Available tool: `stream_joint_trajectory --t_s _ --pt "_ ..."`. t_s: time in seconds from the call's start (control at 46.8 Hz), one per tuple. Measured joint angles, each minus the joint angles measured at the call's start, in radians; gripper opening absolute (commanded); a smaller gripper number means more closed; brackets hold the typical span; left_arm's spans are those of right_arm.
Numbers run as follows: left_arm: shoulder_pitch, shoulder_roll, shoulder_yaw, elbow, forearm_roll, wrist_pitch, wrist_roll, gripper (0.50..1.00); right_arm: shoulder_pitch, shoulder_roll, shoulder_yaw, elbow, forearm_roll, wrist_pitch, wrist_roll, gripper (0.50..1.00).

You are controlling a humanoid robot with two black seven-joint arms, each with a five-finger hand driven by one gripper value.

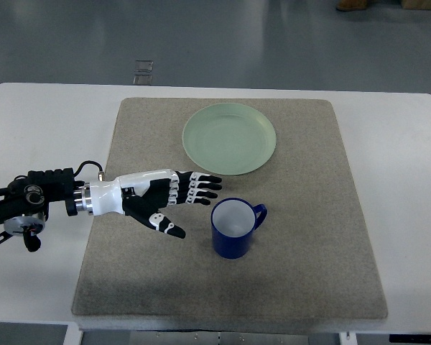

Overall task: Place cup left of plate with left hand
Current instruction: 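Wrap the left hand fingers around the blue mug body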

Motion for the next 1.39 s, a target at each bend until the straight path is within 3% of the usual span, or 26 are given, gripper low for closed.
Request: stream_joint_trajectory --t_s 0.578,1.39 --pt "0.012 -0.085 0.005 0.017 0.031 0.000 0.003 0.999 0.000 0.000 0.000 0.000 0.000 0.000 0.000 0.932" --pt "0.006 -0.203 0.006 0.128 0.034 0.000 0.005 0.999 0.000 0.000 0.000 0.000 0.000 0.000 0.000 0.932"
